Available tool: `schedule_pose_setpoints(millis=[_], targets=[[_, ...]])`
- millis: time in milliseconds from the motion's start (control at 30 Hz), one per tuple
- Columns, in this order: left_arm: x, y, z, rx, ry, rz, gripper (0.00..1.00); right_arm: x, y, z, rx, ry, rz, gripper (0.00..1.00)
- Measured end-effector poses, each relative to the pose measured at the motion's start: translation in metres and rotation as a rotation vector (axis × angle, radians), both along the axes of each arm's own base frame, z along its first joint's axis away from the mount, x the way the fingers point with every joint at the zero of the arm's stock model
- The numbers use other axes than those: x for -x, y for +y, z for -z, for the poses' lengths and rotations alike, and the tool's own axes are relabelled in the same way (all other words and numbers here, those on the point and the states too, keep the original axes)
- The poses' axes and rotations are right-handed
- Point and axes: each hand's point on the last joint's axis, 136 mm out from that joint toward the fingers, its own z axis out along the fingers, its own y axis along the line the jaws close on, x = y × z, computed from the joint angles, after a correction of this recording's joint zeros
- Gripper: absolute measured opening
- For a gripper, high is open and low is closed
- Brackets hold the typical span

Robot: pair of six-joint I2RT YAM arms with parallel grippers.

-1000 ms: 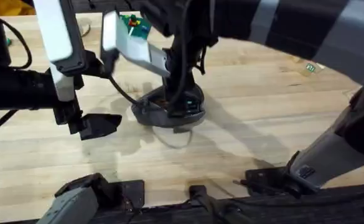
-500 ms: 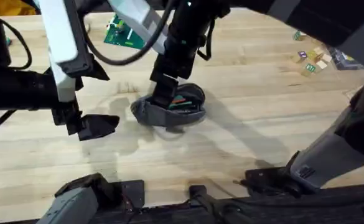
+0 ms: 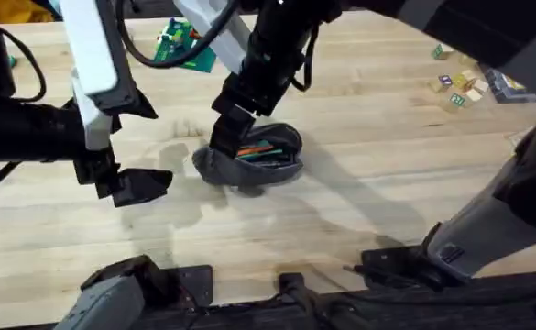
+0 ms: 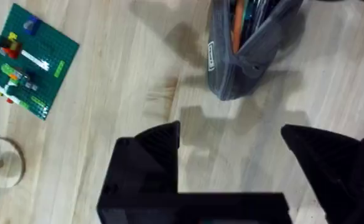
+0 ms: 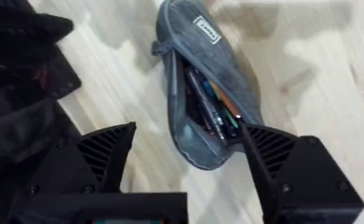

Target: Unzip the bag, pick up the pens from the table one at a time and place them inside, then zip the bag closed.

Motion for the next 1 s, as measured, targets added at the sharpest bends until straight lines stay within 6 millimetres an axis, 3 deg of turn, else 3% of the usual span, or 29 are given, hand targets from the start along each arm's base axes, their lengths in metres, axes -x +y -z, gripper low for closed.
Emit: schedule_pose_setpoints(millis=[200,433,667,733,767,933,967,1000], targets=[[-0.002,0.001,-0.001,-0.003,-0.012,0.001,0.993,0.005,0.007,-0.003,-0.041,0.033,0.005,0.998],[-0.001,0.000,0.000,-0.016,-0.024,0.036,0.995,-0.002,0.002,-0.003,-0.041,0.037,0.036,0.998],[-0.001,0.004,0.000,-0.022,-0.032,0.031,0.993,-0.028,-0.030,-0.002,-0.028,0.061,0.170,0.998],[-0.002,0.009,0.000,-0.023,-0.032,0.012,0.993,-0.034,-0.042,-0.001,-0.016,0.076,0.208,0.998],[-0.001,0.016,0.000,-0.025,-0.030,-0.012,0.993,-0.038,-0.057,0.000,0.001,0.099,0.249,0.997],[-0.002,0.028,-0.001,-0.032,-0.071,-0.008,0.993,-0.031,-0.072,-0.025,-0.005,0.042,0.247,0.997],[-0.004,0.030,0.002,-0.027,-0.066,0.004,0.993,-0.024,-0.085,-0.050,-0.012,-0.041,0.250,0.998],[-0.005,0.032,0.005,-0.024,-0.056,0.006,0.995,-0.021,-0.090,-0.058,-0.012,-0.071,0.253,0.998]])
